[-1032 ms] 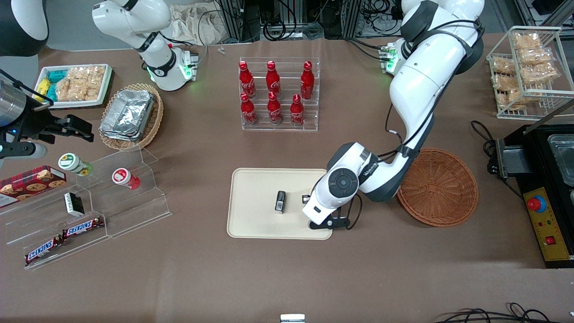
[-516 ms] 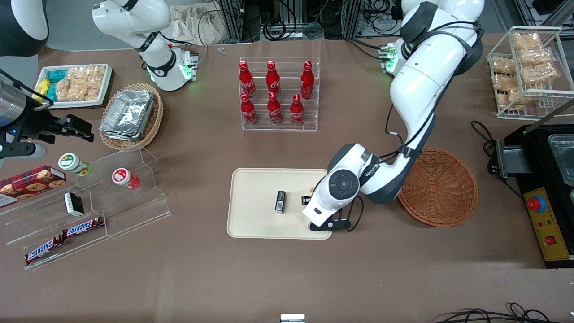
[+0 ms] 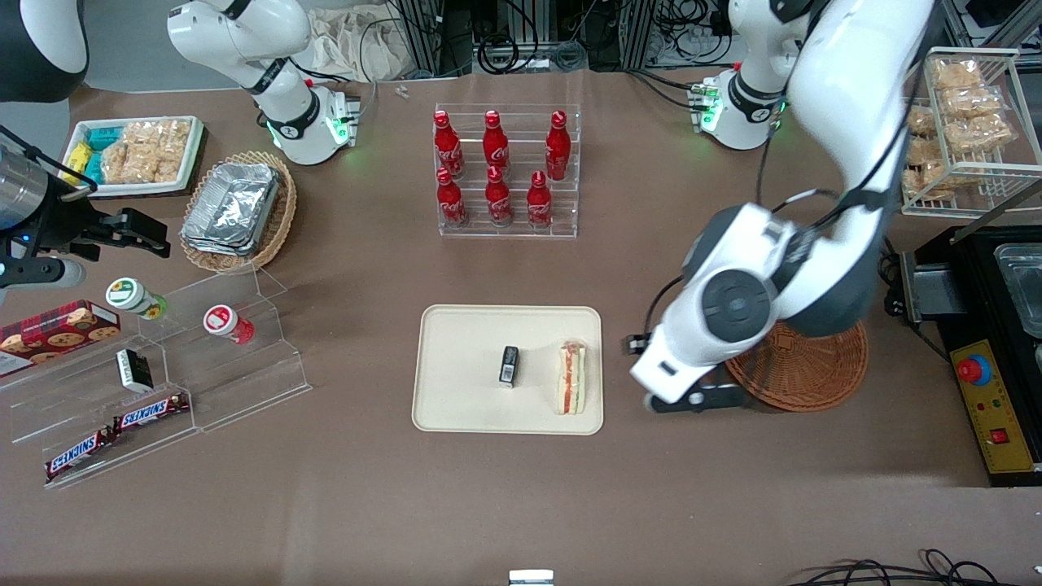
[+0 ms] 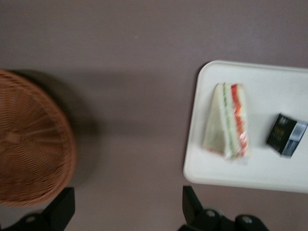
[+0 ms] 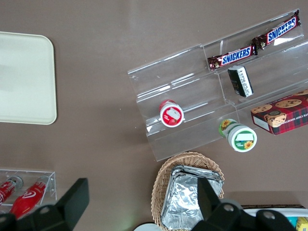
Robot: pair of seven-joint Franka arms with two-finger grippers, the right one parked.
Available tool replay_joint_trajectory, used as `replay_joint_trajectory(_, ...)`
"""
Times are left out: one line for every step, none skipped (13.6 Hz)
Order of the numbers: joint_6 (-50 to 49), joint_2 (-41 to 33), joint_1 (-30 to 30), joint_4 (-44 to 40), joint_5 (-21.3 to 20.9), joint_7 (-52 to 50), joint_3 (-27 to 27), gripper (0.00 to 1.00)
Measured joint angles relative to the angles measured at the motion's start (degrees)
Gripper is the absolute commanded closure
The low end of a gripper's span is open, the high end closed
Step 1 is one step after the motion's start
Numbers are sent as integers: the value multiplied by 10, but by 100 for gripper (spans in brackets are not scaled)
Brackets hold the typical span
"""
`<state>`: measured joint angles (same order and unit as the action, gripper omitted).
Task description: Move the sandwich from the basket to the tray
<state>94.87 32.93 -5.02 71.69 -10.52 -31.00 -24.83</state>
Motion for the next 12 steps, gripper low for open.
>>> replay_joint_trajectory(-7,-42,27,33,14,29,0,1)
replay_joint_trajectory(-8,-84,54,72,24,55,0,0)
replay_joint_trajectory(-9,-125,79,109,36,83,0,1)
replay_joint_trajectory(-9,-164,105,142,51,118,1,1)
replay_joint_trajectory(-9,-199,132,170,66,158,1,0)
replay_joint_trajectory(-9,-228,159,191,77,197,2,0)
replay_joint_trajectory(-11,-250,183,207,84,230,3,0)
replay_joint_trajectory(-14,-262,200,215,85,251,5,0)
replay_joint_trajectory(-16,-268,210,219,85,261,7,0)
replay_joint_trajectory(-16,-268,217,219,85,263,7,0)
replay_joint_trajectory(-16,-268,221,219,85,264,7,0)
replay_joint_trajectory(-16,-268,224,219,85,267,7,0)
